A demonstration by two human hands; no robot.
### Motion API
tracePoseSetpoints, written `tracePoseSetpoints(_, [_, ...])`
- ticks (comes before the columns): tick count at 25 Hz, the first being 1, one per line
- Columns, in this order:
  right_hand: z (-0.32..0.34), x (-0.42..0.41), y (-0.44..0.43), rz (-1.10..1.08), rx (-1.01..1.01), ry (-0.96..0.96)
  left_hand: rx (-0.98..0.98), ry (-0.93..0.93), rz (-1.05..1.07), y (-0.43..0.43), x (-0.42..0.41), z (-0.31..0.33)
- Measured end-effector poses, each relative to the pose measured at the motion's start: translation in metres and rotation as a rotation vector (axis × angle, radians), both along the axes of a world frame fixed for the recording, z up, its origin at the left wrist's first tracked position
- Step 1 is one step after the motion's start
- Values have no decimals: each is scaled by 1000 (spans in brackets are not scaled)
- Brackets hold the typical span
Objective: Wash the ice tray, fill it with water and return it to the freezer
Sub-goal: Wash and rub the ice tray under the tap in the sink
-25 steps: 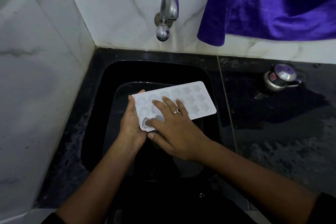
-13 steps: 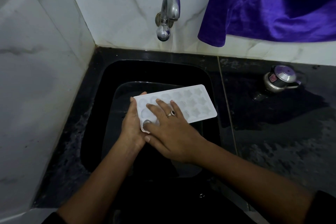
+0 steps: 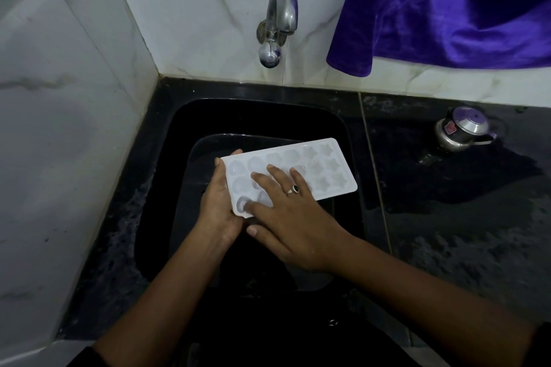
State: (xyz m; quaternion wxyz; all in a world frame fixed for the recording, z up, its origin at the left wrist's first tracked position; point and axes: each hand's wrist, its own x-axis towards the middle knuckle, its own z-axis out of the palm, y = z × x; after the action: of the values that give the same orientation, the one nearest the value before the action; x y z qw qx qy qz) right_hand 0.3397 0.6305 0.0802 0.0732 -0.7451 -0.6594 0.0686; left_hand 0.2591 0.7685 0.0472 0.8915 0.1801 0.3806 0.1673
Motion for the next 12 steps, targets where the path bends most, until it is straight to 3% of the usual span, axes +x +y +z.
tracePoseSetpoints(12, [0, -6, 7, -2, 3, 6, 22, -6, -1, -1, 2, -6])
